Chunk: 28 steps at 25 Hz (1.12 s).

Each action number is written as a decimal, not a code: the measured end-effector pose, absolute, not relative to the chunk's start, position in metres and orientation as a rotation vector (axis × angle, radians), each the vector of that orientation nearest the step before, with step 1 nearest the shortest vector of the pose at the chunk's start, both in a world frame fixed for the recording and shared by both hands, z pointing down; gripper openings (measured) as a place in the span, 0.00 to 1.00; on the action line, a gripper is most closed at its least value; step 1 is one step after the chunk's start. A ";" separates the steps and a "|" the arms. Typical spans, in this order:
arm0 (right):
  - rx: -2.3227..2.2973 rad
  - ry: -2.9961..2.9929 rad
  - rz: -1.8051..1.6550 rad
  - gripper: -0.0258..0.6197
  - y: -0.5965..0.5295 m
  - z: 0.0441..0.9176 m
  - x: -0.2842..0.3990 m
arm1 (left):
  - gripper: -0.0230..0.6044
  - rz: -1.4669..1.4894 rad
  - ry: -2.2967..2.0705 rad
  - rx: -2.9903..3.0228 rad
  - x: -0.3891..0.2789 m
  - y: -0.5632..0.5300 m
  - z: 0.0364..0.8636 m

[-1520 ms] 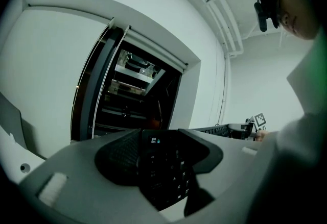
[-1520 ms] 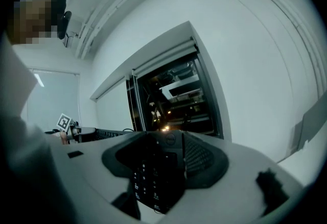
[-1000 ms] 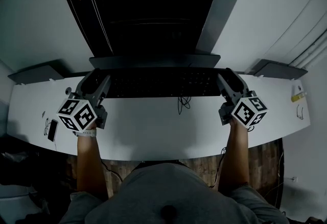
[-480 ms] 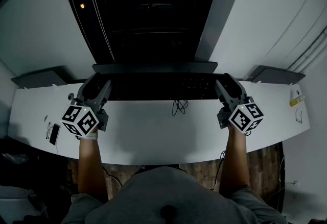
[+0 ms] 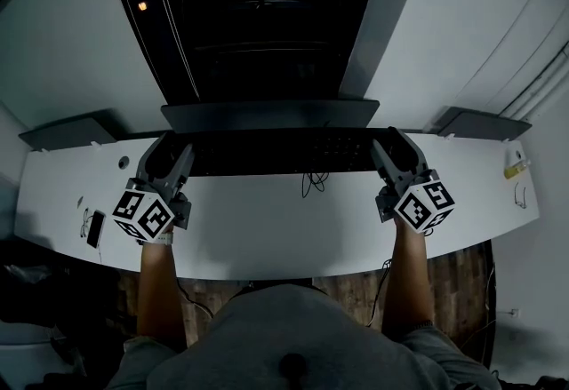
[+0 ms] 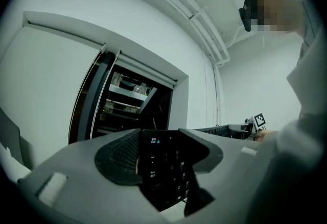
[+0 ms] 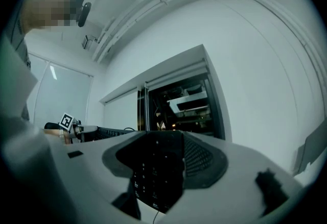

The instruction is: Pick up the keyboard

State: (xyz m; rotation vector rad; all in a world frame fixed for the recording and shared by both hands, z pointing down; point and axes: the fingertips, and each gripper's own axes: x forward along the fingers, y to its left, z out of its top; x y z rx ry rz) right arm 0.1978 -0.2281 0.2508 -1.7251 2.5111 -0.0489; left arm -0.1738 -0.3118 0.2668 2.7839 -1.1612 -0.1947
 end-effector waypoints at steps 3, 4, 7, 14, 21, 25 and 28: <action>-1.733 2.499 -0.060 0.38 -0.227 0.256 0.197 | 0.37 -0.179 -1.148 2.781 -0.174 -0.315 0.271; -1.735 2.497 -0.065 0.38 -0.227 0.257 0.197 | 0.37 -0.174 -1.146 2.780 -0.174 -0.316 0.272; -1.737 2.493 -0.076 0.38 -0.226 0.261 0.198 | 0.38 -0.163 -1.148 2.783 -0.173 -0.315 0.274; -1.742 2.488 -0.078 0.38 -0.223 0.266 0.200 | 0.38 -0.171 -1.148 2.788 -0.171 -0.314 0.278; -1.746 2.495 -0.098 0.38 -0.224 0.273 0.203 | 0.38 -0.155 -1.140 2.774 -0.168 -0.316 0.288; -1.744 2.494 -0.085 0.38 -0.228 0.274 0.204 | 0.38 -0.153 -1.141 2.777 -0.167 -0.320 0.289; -1.742 2.494 -0.082 0.38 -0.229 0.275 0.206 | 0.38 -0.155 -1.140 2.777 -0.165 -0.321 0.290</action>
